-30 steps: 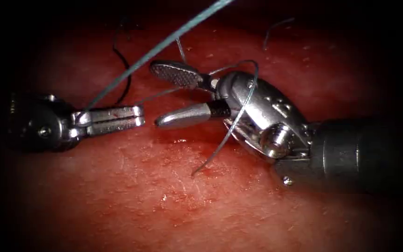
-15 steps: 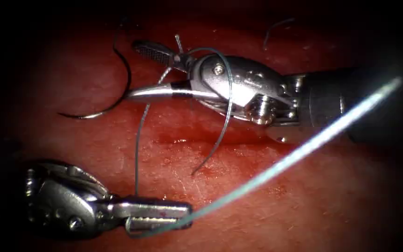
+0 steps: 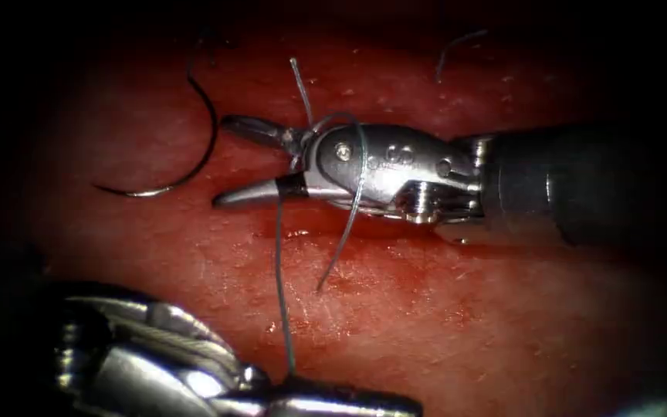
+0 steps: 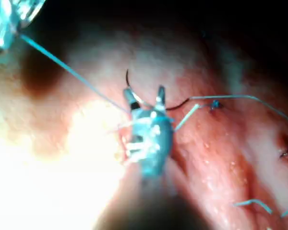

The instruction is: Wound Closure

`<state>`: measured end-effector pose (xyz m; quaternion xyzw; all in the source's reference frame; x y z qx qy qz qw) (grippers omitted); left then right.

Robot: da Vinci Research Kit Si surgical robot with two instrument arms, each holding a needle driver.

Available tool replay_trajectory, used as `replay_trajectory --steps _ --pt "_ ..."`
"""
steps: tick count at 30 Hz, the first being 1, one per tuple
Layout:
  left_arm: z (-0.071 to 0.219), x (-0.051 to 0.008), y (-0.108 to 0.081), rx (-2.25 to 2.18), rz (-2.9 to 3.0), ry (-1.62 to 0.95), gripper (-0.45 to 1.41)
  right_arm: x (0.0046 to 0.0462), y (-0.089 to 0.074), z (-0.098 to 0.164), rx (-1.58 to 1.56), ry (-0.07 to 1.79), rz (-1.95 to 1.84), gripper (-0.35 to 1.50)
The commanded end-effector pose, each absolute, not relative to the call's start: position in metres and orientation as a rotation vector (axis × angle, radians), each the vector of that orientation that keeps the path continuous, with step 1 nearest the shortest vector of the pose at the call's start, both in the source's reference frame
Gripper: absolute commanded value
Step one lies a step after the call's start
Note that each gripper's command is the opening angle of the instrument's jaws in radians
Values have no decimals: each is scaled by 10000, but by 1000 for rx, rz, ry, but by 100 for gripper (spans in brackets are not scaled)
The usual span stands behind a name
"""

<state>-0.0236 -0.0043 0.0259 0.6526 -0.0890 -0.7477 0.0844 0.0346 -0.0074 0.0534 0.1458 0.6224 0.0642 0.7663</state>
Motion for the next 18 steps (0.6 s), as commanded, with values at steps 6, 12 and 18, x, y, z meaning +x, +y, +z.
replay_trajectory --steps 6,12,18 --pt "233 -228 1 1750 -2201 -402 -45 339 -95 534 404 1386 97 111" --pt "227 -221 38 1619 -2158 -493 -45 336 -109 529 475 1417 66 108" --pt "238 -221 81 1477 -2148 -573 -45 339 -121 530 520 1436 39 104"
